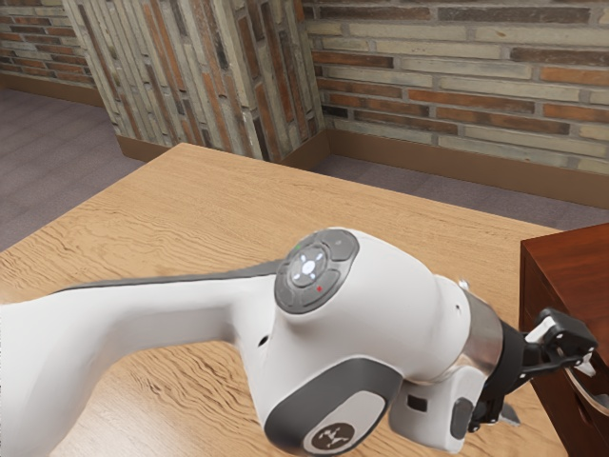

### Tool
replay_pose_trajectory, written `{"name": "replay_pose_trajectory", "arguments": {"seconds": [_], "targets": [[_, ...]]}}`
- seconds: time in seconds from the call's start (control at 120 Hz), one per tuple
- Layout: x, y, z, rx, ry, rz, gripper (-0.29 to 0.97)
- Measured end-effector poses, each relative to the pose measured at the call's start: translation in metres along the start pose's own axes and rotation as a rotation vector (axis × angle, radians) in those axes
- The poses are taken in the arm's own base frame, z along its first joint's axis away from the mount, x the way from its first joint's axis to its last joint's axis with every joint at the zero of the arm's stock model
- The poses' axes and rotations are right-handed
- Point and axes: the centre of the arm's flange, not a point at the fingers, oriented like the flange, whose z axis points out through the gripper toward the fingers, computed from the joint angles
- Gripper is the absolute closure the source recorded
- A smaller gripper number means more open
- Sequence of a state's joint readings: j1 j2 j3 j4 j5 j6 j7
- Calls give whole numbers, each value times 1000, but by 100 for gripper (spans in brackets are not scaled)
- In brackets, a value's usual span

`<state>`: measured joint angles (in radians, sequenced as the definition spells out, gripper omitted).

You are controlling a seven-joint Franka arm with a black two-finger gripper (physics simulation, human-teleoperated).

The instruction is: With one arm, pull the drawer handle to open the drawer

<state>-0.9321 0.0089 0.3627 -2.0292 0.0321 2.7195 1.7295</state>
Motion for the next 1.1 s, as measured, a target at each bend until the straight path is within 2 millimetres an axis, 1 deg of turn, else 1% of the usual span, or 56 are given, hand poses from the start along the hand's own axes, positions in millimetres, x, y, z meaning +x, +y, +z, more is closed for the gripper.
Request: {"name": "replay_pose_trajectory", "arguments": {"seconds": [0.192,0.25,0.333,0.375,0.467,0.517,0.567,0.642,0.767,0.892,1.1], "targets": [[1,3,8,-13,-2,-9,-2],[0,3,11,-17,-5,-10,-6],[-3,5,16,-26,-13,-14,-14],[-4,5,16,-28,-13,-17,-11],[-3,6,17,-30,-12,-25,-14],[-3,5,15,-27,-11,-29,-10],[-4,5,11,-23,-9,-32,0],[-7,5,8,-23,-10,-39,0],[-15,9,9,-31,-17,-48,0],[-14,12,11,-37,-16,-52,-1],[-16,15,2,-32,-7,-63,2]]}}
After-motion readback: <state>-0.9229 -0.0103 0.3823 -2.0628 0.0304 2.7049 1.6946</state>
